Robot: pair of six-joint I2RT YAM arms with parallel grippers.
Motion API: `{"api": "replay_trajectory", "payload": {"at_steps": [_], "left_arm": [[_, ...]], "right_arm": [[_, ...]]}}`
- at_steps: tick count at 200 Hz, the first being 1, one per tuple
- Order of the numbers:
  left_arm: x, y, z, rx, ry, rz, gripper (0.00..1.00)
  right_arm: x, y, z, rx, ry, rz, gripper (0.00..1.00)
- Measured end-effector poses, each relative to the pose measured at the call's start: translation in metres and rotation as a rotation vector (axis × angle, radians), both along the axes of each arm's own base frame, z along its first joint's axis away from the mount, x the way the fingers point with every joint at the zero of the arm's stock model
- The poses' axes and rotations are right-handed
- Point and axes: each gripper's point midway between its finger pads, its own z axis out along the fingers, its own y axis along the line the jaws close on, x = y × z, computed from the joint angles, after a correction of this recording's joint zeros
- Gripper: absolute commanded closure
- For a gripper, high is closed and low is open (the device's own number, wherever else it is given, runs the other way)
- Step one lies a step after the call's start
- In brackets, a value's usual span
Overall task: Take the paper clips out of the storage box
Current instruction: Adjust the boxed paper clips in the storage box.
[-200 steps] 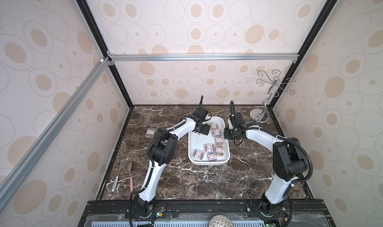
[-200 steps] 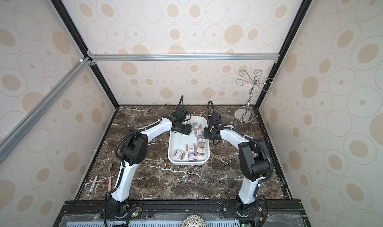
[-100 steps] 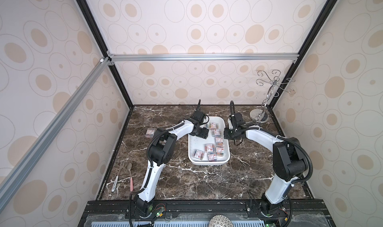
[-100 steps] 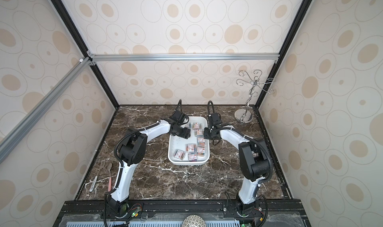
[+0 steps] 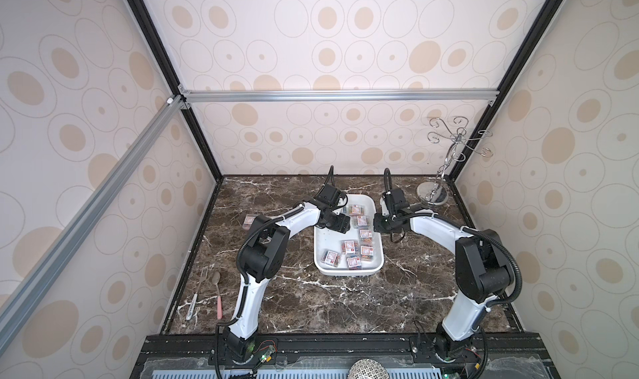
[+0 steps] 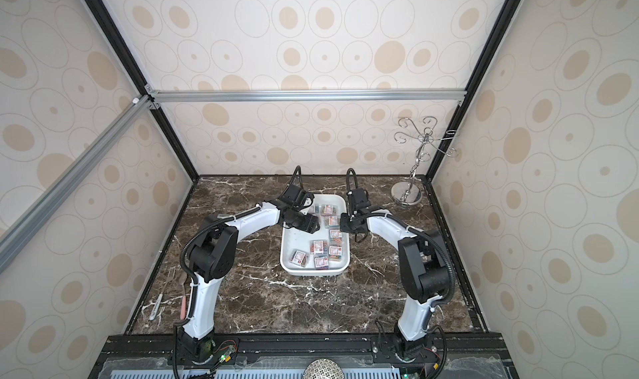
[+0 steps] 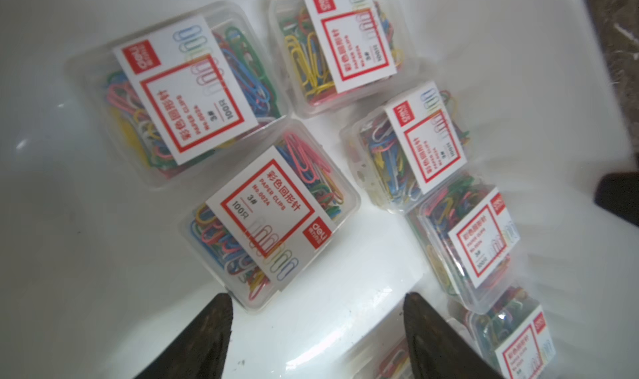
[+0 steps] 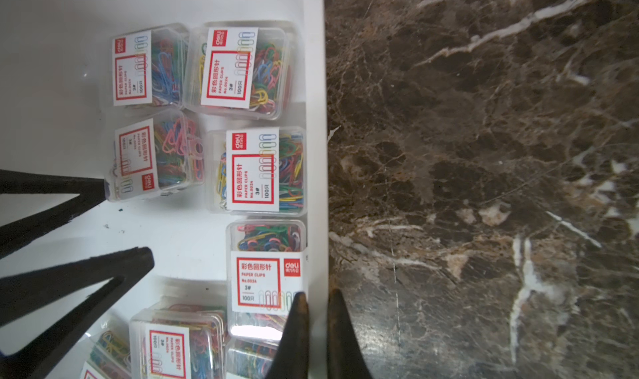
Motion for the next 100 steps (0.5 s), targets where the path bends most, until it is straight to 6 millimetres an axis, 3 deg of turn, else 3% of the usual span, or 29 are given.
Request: {"api": "replay_trajectory", "payload": {"at_steps": [100], "left_arm": [[-0.021,-0.027,0.003,-0.041,0.016,-0.074,0.22]], "right_arm": [[0.0,-0.001,0.0,0.001,-0.01,-0.002,1.0]]}}
